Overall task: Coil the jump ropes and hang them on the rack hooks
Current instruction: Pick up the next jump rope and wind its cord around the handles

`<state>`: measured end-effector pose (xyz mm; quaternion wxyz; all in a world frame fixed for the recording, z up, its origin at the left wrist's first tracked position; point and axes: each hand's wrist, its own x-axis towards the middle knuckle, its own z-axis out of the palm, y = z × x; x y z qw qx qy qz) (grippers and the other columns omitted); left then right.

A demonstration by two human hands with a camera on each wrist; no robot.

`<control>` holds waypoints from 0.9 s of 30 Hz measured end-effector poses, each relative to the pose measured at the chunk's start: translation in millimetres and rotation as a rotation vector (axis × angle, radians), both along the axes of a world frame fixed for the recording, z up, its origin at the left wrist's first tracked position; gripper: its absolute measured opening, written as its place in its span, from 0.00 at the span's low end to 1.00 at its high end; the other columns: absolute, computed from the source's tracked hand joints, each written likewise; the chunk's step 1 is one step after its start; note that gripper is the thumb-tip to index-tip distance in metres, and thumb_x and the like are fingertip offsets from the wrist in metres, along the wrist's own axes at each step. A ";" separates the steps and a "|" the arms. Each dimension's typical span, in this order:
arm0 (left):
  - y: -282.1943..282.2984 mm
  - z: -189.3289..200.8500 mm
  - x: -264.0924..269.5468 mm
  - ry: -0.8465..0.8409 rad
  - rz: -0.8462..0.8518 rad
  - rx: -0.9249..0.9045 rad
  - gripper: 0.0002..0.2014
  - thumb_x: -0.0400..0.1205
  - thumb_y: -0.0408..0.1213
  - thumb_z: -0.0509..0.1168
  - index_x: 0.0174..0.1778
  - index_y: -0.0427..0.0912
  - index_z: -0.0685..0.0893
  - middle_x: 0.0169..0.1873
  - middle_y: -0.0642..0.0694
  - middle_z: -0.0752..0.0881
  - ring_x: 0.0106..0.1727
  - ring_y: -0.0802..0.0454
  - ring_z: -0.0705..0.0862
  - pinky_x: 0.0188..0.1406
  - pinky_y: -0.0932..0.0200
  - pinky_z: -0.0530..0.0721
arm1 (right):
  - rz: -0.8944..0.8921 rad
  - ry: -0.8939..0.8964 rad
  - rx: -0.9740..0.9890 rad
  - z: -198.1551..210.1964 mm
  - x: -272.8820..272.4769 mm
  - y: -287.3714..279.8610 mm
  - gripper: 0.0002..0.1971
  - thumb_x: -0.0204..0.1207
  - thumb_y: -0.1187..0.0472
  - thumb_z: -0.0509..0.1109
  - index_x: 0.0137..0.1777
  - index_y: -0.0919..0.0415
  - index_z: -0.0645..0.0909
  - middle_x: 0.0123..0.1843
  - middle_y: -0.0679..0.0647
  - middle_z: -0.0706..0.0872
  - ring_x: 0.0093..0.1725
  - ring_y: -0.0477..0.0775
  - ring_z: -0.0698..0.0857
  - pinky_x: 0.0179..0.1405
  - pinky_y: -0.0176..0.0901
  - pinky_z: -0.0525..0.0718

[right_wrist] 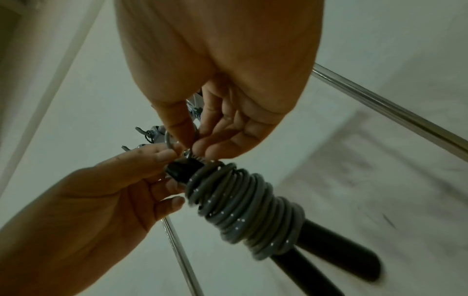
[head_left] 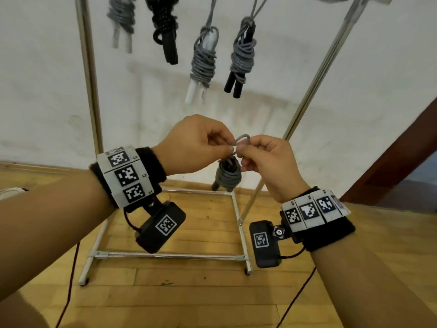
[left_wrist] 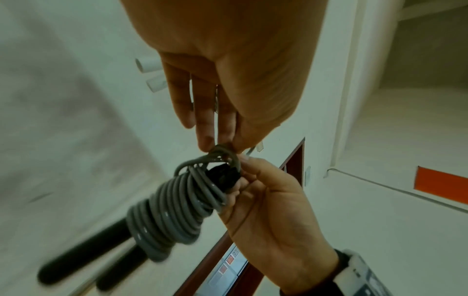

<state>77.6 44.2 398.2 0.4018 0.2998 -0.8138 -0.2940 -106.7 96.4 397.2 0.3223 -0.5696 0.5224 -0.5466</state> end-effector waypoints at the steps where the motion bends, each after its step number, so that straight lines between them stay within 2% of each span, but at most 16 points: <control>1: -3.1 7.6 -1.8 -0.003 0.016 -0.011 0.03 0.77 0.41 0.76 0.45 0.49 0.92 0.36 0.53 0.92 0.39 0.56 0.91 0.49 0.46 0.91 | -0.008 0.008 -0.004 7.2 -0.9 -2.8 0.02 0.75 0.69 0.74 0.45 0.67 0.88 0.35 0.60 0.90 0.31 0.50 0.87 0.35 0.45 0.87; 3: -11.4 25.8 -7.9 -0.015 0.056 -0.049 0.02 0.77 0.41 0.76 0.44 0.51 0.92 0.35 0.55 0.92 0.39 0.57 0.91 0.49 0.44 0.90 | -0.016 0.045 -0.046 21.4 -5.2 -9.3 0.02 0.77 0.67 0.74 0.45 0.64 0.88 0.38 0.60 0.91 0.35 0.52 0.90 0.34 0.42 0.87; 5: -19.3 47.8 -17.2 -0.005 0.073 -0.069 0.01 0.78 0.41 0.75 0.44 0.50 0.92 0.34 0.56 0.92 0.39 0.59 0.90 0.49 0.46 0.90 | -0.035 0.078 -0.100 37.9 -12.6 -14.4 0.03 0.79 0.66 0.72 0.45 0.60 0.86 0.39 0.56 0.91 0.40 0.51 0.91 0.37 0.40 0.88; 9: -31.3 102.5 -38.6 0.011 0.123 -0.162 0.07 0.81 0.48 0.72 0.39 0.52 0.91 0.31 0.56 0.91 0.35 0.57 0.90 0.42 0.52 0.89 | -0.041 0.071 -0.186 88.7 -26.6 -31.4 0.04 0.82 0.66 0.68 0.48 0.61 0.84 0.42 0.57 0.92 0.44 0.54 0.92 0.42 0.44 0.90; 12: -42.9 149.9 -52.4 0.029 0.168 -0.225 0.07 0.81 0.47 0.71 0.38 0.54 0.90 0.30 0.60 0.90 0.31 0.59 0.89 0.30 0.64 0.86 | -0.087 0.118 -0.281 138.2 -37.7 -48.6 0.04 0.82 0.63 0.68 0.47 0.60 0.84 0.39 0.54 0.92 0.41 0.51 0.92 0.40 0.42 0.90; 14: -51.5 181.1 -57.8 0.056 0.196 -0.268 0.07 0.81 0.46 0.71 0.37 0.54 0.90 0.31 0.63 0.90 0.33 0.62 0.89 0.31 0.73 0.82 | -0.109 0.149 -0.340 168.5 -42.8 -62.0 0.04 0.82 0.62 0.69 0.46 0.58 0.84 0.40 0.54 0.92 0.40 0.50 0.92 0.40 0.45 0.91; 16: -59.8 208.0 -63.4 0.086 0.217 -0.288 0.08 0.81 0.46 0.71 0.38 0.52 0.92 0.31 0.60 0.91 0.34 0.62 0.90 0.37 0.67 0.86 | -0.134 0.164 -0.389 194.4 -46.4 -74.6 0.05 0.82 0.62 0.68 0.46 0.57 0.84 0.41 0.54 0.92 0.40 0.49 0.92 0.43 0.52 0.92; 18: -69.2 229.7 -71.3 0.135 0.234 -0.276 0.09 0.81 0.43 0.71 0.38 0.48 0.93 0.30 0.53 0.92 0.35 0.57 0.91 0.42 0.55 0.91 | -0.171 0.185 -0.427 216.9 -47.6 -87.0 0.06 0.84 0.60 0.66 0.46 0.56 0.82 0.43 0.54 0.91 0.43 0.51 0.91 0.48 0.57 0.91; 21: -79.4 251.0 -86.7 0.175 0.258 -0.263 0.09 0.81 0.40 0.72 0.37 0.43 0.93 0.31 0.47 0.92 0.35 0.53 0.92 0.47 0.46 0.92 | -0.268 0.240 -0.407 242.4 -50.2 -102.9 0.08 0.85 0.59 0.63 0.46 0.58 0.82 0.45 0.56 0.89 0.47 0.56 0.89 0.52 0.57 0.88; 24: -85.7 263.1 -102.0 0.141 0.260 -0.255 0.11 0.80 0.39 0.72 0.33 0.41 0.92 0.29 0.46 0.91 0.35 0.47 0.92 0.44 0.42 0.91 | -0.356 0.231 -0.364 257.1 -58.3 -114.2 0.12 0.80 0.64 0.62 0.38 0.62 0.84 0.46 0.62 0.87 0.43 0.61 0.88 0.46 0.56 0.88; 27: -93.4 261.3 -112.4 0.081 0.296 -0.248 0.14 0.80 0.38 0.70 0.30 0.37 0.91 0.27 0.42 0.91 0.35 0.38 0.91 0.38 0.39 0.91 | -0.415 0.331 -0.350 255.0 -66.1 -118.9 0.16 0.77 0.64 0.63 0.26 0.62 0.77 0.29 0.59 0.81 0.30 0.55 0.79 0.32 0.53 0.79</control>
